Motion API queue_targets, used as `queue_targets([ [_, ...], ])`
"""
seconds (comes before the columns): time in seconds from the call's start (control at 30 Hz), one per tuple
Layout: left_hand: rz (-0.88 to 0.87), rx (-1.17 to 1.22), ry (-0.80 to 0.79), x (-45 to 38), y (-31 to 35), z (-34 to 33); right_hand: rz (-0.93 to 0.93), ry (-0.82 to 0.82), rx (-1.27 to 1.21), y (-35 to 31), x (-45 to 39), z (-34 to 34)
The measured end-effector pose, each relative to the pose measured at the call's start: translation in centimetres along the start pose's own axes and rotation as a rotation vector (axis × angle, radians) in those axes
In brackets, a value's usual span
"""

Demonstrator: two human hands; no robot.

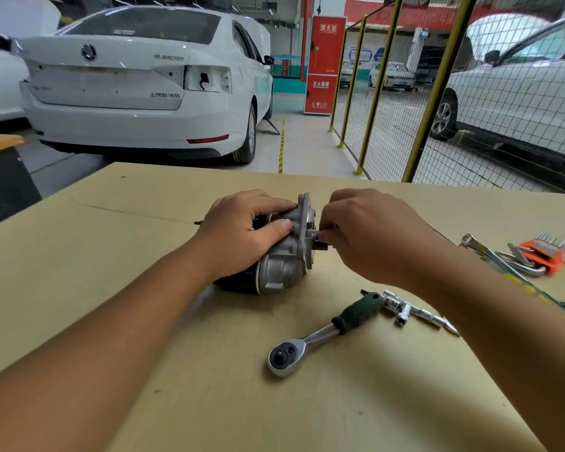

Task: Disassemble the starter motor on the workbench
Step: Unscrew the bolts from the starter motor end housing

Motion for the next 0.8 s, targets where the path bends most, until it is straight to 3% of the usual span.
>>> queue_targets([
  [0.17, -0.009, -0.006, -0.007, -0.1, 0.1, -0.1, -0.03, 0.031, 0.088, -0.2, 0.2, 0.5],
  [0.37, -0.026, 0.005, 0.01, -0.1, -0.1, -0.1, -0.026, -0.021, -0.097, 0.2, 0.0, -0.1],
  [0.5, -0.028, 0.016, 0.006, 0.0, 0.2, -0.3, -0.04, -0.061, -0.057, 0.5, 0.1, -0.6],
  [0.7, -0.004, 0.052, 0.006, 0.2, 0.1, -0.3, -0.086, 0.027, 0.129, -0.4, 1.2, 0.2],
  [0.8, -0.018, 0.058, -0.003, 0.3, 0.5, -0.3, -0.088, 0.075, 0.109, -0.1, 1.5, 0.3],
])
Point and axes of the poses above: each hand's wrist, its own x-axis away from the middle knuckle, its own z-axis out of the back of the hand, y = z × x, the point moved 10 cm from there along -x, towards the middle knuckle, and after that the axes turned 3 degrees about -y, right-handed, at the moved point
